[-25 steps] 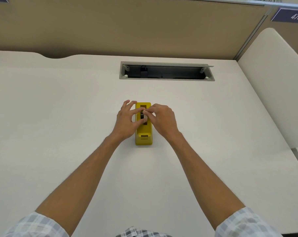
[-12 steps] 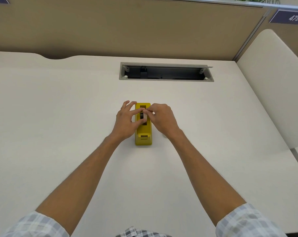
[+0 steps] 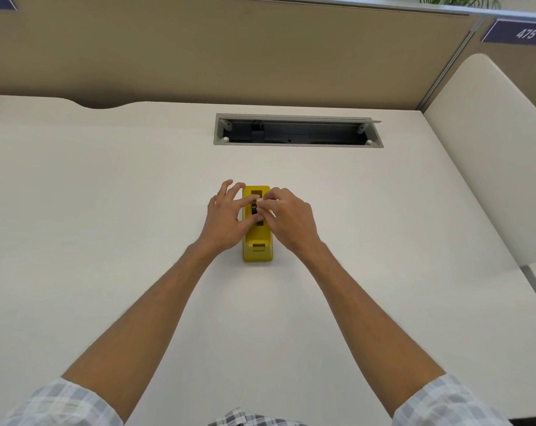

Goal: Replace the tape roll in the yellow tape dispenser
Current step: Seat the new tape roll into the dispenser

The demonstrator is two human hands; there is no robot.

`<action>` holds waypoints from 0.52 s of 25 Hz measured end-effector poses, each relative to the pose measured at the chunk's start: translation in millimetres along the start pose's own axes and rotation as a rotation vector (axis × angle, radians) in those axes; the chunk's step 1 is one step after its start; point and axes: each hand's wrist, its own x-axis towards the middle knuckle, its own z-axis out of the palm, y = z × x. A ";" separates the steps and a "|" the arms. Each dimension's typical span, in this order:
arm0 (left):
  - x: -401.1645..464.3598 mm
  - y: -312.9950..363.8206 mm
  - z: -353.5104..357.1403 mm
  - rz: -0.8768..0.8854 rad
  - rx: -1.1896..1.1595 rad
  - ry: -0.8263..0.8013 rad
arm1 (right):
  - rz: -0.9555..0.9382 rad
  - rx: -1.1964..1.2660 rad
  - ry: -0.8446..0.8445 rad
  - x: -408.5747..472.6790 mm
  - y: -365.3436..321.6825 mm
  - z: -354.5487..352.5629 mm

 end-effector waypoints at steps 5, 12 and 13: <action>-1.7 1.1 -2.1 0.026 0.043 -0.012 | -0.008 -0.007 0.031 -2.4 -2.1 0.2; -1.1 -0.8 -0.8 0.053 0.110 -0.022 | 0.033 0.008 -0.012 -0.4 -2.9 1.2; -0.9 -1.3 -0.5 0.057 0.121 -0.020 | 0.035 0.013 -0.007 -0.9 -3.1 1.3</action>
